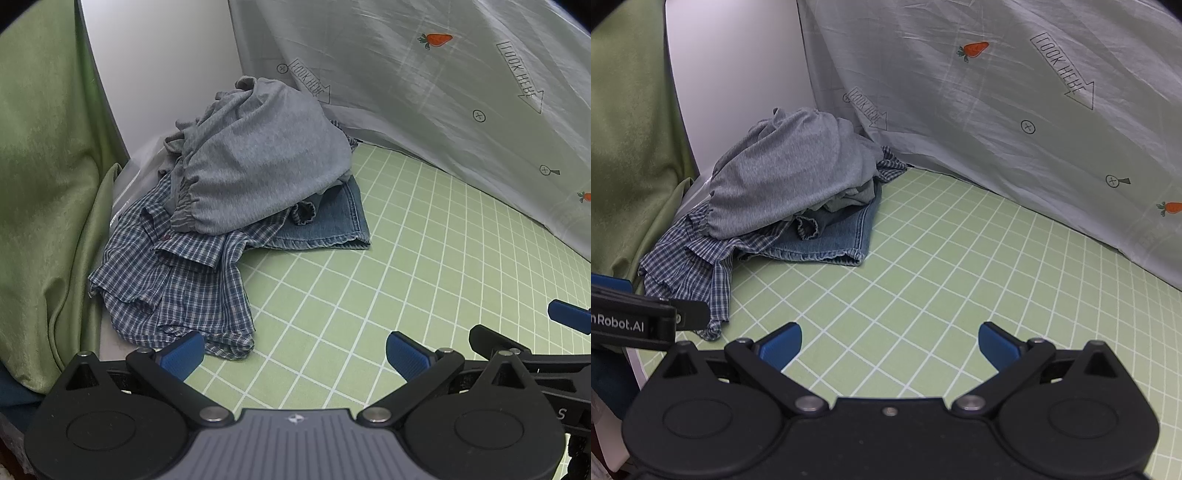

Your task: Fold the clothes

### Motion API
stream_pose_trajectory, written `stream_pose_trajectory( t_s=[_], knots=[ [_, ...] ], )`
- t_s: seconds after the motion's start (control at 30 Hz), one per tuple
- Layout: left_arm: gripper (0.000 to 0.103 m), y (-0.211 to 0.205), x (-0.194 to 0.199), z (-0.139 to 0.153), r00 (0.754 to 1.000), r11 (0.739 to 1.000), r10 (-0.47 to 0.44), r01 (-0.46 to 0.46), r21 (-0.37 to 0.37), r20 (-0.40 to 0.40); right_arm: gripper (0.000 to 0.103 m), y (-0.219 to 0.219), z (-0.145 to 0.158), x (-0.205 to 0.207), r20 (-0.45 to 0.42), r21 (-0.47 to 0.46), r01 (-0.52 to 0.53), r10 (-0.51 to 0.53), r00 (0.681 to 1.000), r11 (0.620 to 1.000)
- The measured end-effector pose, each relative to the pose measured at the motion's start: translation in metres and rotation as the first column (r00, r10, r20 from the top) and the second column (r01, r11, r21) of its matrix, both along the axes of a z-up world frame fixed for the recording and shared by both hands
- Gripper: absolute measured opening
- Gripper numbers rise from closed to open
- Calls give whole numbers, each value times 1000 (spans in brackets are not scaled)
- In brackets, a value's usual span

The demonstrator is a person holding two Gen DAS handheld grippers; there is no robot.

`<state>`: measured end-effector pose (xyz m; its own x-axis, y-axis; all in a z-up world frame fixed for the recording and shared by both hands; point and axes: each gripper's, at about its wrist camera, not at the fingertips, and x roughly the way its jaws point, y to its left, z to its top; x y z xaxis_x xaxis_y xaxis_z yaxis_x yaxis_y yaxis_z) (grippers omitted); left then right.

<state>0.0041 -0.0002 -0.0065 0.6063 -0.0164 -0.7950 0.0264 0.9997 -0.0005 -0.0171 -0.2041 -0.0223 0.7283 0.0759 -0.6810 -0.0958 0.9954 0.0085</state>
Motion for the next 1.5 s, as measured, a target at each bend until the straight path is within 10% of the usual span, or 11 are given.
stream_pose_trajectory(
  t_s=[0.87, 1.33, 1.43, 1.5],
  knots=[
    [101, 49, 101, -3, 986, 985, 166, -166, -53, -2, 95, 39, -4, 126, -12, -6, -114, 114, 993, 993],
    [70, 90, 219, -27, 963, 954, 262, -269, -136, -64, 84, 51, -51, 290, -128, 267, -28, 64, 990, 963],
    [53, 93, 229, -33, 967, 956, 245, -254, -149, -76, 71, 41, -65, 313, -167, 369, 33, 32, 985, 929],
    [37, 95, 231, -36, 968, 956, 242, -250, -153, -74, 39, 35, -73, 321, -188, 442, 40, 48, 981, 896]
  ],
)
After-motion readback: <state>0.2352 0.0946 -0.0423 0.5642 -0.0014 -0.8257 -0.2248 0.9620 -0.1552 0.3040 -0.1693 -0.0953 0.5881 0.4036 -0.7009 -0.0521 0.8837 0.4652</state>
